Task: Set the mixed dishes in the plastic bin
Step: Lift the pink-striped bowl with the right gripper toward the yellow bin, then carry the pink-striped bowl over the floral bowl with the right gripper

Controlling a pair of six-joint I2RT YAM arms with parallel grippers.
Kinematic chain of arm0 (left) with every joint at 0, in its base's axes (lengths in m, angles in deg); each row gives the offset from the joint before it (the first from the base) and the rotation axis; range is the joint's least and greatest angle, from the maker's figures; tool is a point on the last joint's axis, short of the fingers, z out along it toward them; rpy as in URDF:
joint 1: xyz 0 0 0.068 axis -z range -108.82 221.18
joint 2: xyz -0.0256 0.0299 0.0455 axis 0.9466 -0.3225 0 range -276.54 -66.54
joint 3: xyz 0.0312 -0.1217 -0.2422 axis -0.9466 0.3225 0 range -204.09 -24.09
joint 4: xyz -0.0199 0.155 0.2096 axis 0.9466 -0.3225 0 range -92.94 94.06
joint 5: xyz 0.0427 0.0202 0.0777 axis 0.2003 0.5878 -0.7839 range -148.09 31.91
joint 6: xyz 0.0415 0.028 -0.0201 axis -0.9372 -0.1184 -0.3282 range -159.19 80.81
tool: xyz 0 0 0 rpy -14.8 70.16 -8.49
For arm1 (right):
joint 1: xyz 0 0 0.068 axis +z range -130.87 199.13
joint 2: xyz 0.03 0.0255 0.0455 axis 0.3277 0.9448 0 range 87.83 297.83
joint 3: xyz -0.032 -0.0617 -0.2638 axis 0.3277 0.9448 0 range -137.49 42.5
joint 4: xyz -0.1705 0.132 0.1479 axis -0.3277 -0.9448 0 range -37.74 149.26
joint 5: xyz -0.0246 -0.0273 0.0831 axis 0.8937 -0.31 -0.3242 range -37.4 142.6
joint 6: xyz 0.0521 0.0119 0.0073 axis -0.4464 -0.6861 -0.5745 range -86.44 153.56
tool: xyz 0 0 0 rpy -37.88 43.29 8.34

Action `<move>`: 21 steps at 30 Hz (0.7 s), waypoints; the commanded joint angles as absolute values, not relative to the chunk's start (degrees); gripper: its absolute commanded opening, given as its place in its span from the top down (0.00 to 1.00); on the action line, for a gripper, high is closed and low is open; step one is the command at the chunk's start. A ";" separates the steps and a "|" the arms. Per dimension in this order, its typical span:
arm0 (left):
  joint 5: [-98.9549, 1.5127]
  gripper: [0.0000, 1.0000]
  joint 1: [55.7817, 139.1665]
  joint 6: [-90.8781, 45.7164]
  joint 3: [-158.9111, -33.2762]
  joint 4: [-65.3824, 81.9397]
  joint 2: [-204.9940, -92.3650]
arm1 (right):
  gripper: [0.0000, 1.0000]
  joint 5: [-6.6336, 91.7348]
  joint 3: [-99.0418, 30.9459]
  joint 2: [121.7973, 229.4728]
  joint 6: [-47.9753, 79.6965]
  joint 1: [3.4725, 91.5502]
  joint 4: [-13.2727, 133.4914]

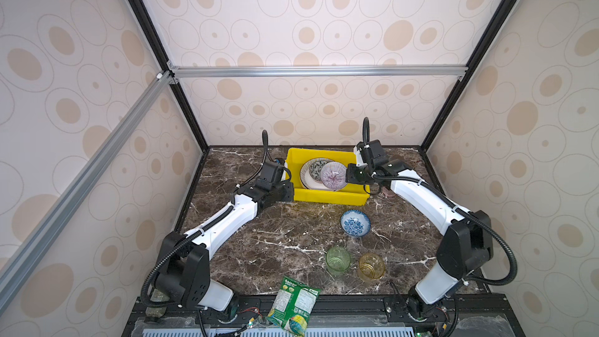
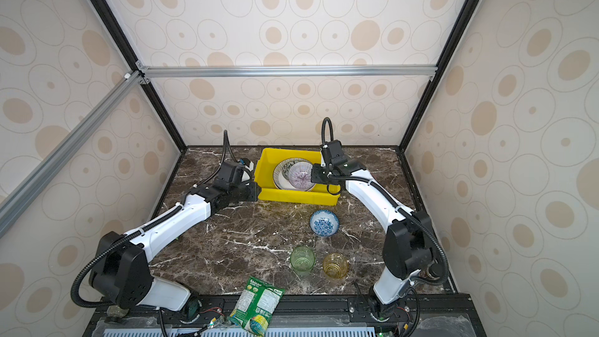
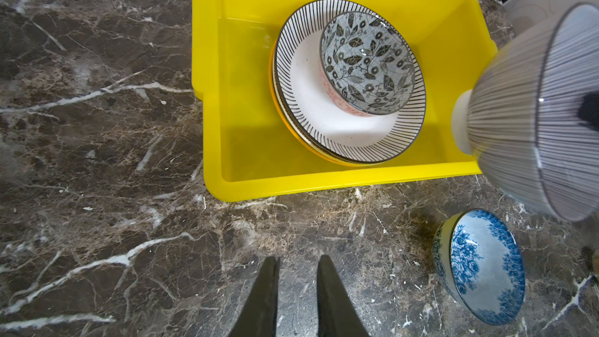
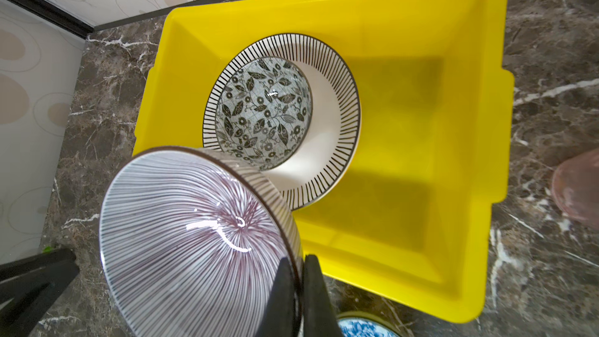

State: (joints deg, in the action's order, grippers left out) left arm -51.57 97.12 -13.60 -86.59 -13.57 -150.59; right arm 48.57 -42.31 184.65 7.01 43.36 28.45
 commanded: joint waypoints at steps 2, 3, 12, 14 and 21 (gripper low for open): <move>-50.11 0.78 96.28 -13.55 -88.21 -10.95 -151.44 | 1.00 48.42 -47.87 187.92 7.11 44.18 31.20; -49.89 0.78 96.26 -13.45 -88.08 -10.59 -151.44 | 1.00 48.64 -48.75 188.88 7.18 44.25 31.14; -49.42 0.78 96.07 -13.13 -86.85 -9.70 -150.91 | 1.00 48.66 -55.22 196.15 7.17 44.35 31.40; -49.25 0.78 95.98 -13.13 -86.66 -9.36 -150.69 | 1.00 48.84 -56.60 197.55 7.33 44.35 31.15; -48.21 0.78 95.97 -12.99 -85.88 -8.08 -150.36 | 1.00 49.79 -60.87 201.22 7.62 44.35 30.77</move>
